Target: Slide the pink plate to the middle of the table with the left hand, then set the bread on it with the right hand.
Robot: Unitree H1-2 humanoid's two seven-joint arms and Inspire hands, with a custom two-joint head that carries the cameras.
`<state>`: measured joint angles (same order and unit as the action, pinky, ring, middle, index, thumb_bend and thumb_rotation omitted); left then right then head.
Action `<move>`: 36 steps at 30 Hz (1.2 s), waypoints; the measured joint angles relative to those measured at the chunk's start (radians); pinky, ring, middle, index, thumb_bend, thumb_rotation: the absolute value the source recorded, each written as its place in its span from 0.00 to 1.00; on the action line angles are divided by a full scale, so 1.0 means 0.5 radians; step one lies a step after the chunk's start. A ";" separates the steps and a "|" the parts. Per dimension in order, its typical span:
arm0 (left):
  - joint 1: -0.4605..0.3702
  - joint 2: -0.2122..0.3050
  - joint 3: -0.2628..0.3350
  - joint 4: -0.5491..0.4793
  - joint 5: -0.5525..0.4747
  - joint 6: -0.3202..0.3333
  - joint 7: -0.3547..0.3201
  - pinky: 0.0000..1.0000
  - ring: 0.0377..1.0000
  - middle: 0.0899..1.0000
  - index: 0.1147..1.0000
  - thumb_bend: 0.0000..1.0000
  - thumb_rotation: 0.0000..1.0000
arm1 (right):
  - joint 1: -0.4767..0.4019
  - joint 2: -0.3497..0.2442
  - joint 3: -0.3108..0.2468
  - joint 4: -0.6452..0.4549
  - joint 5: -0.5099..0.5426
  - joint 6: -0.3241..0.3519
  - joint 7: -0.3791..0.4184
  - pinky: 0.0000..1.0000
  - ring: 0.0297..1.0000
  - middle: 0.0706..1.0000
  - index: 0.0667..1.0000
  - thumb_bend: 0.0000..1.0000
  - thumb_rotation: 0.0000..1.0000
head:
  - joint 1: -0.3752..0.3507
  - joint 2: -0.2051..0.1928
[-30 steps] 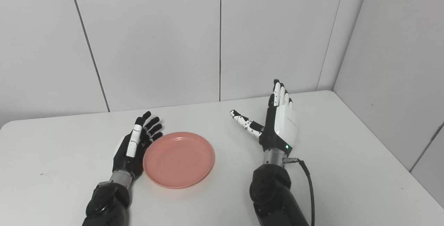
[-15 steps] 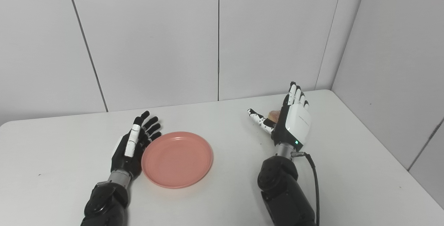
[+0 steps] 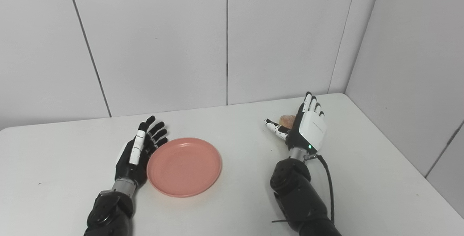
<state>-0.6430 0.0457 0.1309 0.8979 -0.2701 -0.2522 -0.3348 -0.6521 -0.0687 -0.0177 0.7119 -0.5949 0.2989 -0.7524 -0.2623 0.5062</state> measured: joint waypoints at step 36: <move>0.040 -0.006 -0.001 -0.100 0.015 0.074 0.001 0.86 0.86 0.85 0.89 0.88 0.79 | -0.147 -0.118 0.030 0.372 0.414 -0.246 -0.017 0.41 0.50 0.59 0.53 0.66 0.07 | 0.034 0.049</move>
<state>-0.6231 0.0427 0.1304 0.8480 -0.2628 -0.2150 -0.3344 -0.7257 -0.1279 -0.0027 0.8977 -0.3882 0.1758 -0.7609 -0.2455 0.5307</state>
